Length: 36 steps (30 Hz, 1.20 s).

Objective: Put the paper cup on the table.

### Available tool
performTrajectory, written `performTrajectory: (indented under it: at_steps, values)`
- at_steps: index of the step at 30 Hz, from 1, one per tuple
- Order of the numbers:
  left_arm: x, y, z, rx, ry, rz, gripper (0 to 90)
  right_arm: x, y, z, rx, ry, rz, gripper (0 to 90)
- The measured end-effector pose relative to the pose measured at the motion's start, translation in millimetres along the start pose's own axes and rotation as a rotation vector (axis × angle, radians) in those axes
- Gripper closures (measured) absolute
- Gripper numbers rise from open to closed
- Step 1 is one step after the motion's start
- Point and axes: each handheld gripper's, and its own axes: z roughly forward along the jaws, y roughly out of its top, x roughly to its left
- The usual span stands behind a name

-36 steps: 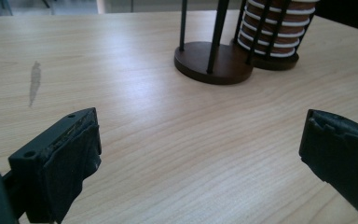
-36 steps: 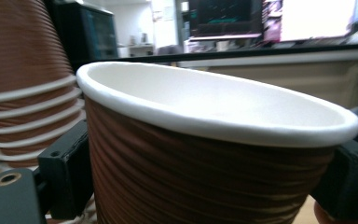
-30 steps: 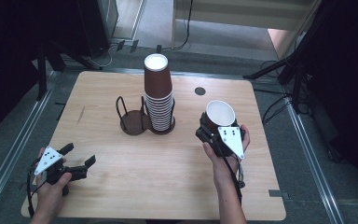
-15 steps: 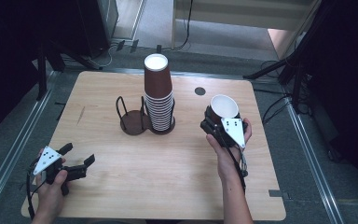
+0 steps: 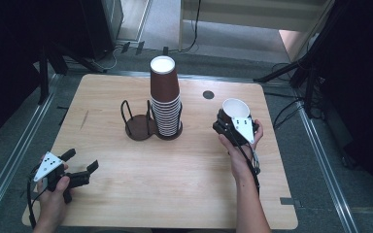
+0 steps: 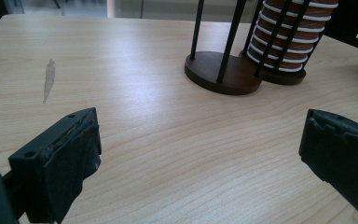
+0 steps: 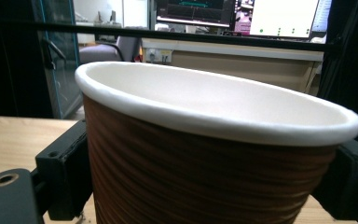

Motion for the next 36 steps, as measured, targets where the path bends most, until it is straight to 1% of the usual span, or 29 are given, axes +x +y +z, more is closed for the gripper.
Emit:
performTrajectory:
  at_steps: [3,7,9,11,15,16,18,19,21,23,28,31,36]
  values:
    - [-0.1,0.1,0.2,0.0,-0.001,0.0,0.0,-0.9,-5.3,4.8,0.013,-0.003,-0.016,9.3]
    - [0.3,0.2,0.2,0.002,-0.001,0.001,0.0,-2.3,-13.5,12.8,0.034,-0.006,-0.026,9.1]
    - [0.1,0.2,0.4,0.002,-0.001,0.001,0.0,-2.8,-17.2,16.1,0.038,-0.008,-0.044,9.1]
    - [0.0,0.1,0.3,0.001,-0.001,0.001,0.0,-3.9,-19.8,19.1,0.044,0.0,-0.05,8.9]
    - [0.5,0.2,0.3,0.001,-0.001,0.002,0.0,-6.4,-24.7,24.0,0.059,0.003,-0.05,8.6]
    - [0.6,0.2,0.4,0.001,-0.001,0.001,0.0,-6.6,-26.4,24.9,0.069,0.0,-0.045,8.6]
    - [0.6,0.2,0.3,0.001,-0.001,0.002,0.0,-7.8,-29.9,27.1,0.077,-0.004,-0.055,8.6]
    - [0.6,0.2,0.3,0.001,-0.001,0.002,0.0,-7.9,-31.5,27.7,0.083,-0.004,-0.056,8.6]
    - [0.6,0.2,0.3,0.001,-0.001,0.002,0.0,-8.3,-33.7,28.8,0.08,-0.004,-0.07,8.5]
    - [0.4,0.2,0.4,0.001,-0.002,0.0,0.0,-8.4,-34.6,28.9,0.079,-0.001,-0.071,8.5]
    - [0.4,0.2,0.4,0.001,-0.003,0.003,0.0,-8.5,-36.0,28.6,0.078,0.0,-0.065,8.4]
    - [0.2,0.2,0.5,0.0,-0.004,0.004,0.0,-9.3,-37.2,28.1,0.077,0.001,-0.072,8.2]
    - [0.3,0.2,0.3,0.0,-0.004,0.003,0.0,-10.7,-38.1,26.2,0.087,0.005,-0.067,7.2]
